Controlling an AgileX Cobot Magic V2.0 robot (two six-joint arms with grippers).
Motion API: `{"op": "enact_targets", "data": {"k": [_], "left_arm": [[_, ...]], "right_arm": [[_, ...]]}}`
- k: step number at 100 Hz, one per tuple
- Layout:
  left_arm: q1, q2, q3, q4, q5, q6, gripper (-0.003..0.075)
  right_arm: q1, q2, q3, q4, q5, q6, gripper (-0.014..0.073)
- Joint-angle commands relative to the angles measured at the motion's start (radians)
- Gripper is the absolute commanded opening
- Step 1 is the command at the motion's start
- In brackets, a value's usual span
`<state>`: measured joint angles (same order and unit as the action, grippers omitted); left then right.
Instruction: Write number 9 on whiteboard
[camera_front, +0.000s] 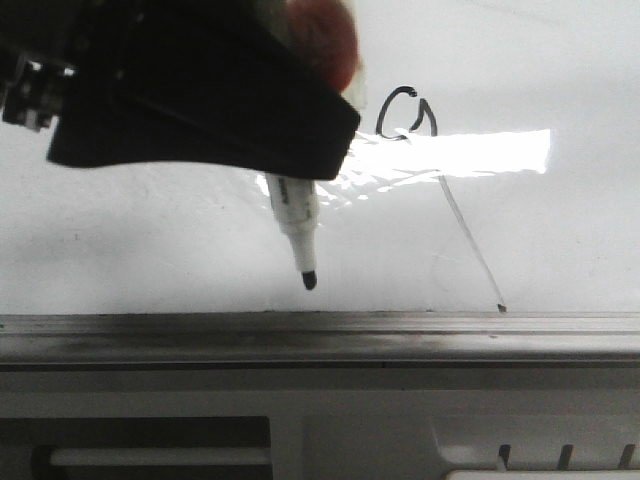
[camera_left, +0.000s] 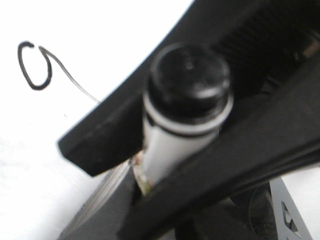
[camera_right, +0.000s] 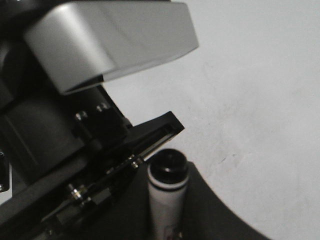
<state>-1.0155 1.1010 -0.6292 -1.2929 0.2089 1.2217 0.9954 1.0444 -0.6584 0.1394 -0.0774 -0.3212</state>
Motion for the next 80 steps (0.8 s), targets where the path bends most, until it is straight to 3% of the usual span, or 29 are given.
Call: {"op": "enact_targets", "data": {"k": [1,20,41,50,67,72,80], "left_arm": [[-0.006,-0.012,-0.003,-0.029,0.012,-0.008,-0.002],[-0.006,-0.012,0.033,-0.029,0.023,-0.008,-0.002],[-0.006,-0.012,0.033,-0.029,0.065,-0.008,-0.002],[-0.006,-0.012,0.033,-0.032,0.079,-0.008,-0.002],[-0.006,-0.012,0.043,-0.039,0.093,-0.009,-0.002],[-0.006,-0.012,0.054,-0.054,0.089,-0.009,-0.002],[-0.006,-0.014,0.075,-0.093,0.084,-0.02,-0.002]], "right_arm": [[-0.003,-0.013,-0.017,-0.006,-0.108,-0.006,-0.0072],[-0.002,-0.013,0.005,0.0,-0.121,-0.002,-0.0072],[-0.002,-0.013,0.006,0.104,-0.099,-0.002,-0.0044],[-0.002,-0.013,0.006,0.123,-0.076,-0.002,0.0076],[-0.005,-0.034,0.006,0.123,-0.083,-0.002,0.0468],[-0.012,-0.058,0.006,0.123,-0.099,-0.002,0.0526],[-0.039,-0.11,0.006,0.123,-0.123,-0.002,0.0519]]}}
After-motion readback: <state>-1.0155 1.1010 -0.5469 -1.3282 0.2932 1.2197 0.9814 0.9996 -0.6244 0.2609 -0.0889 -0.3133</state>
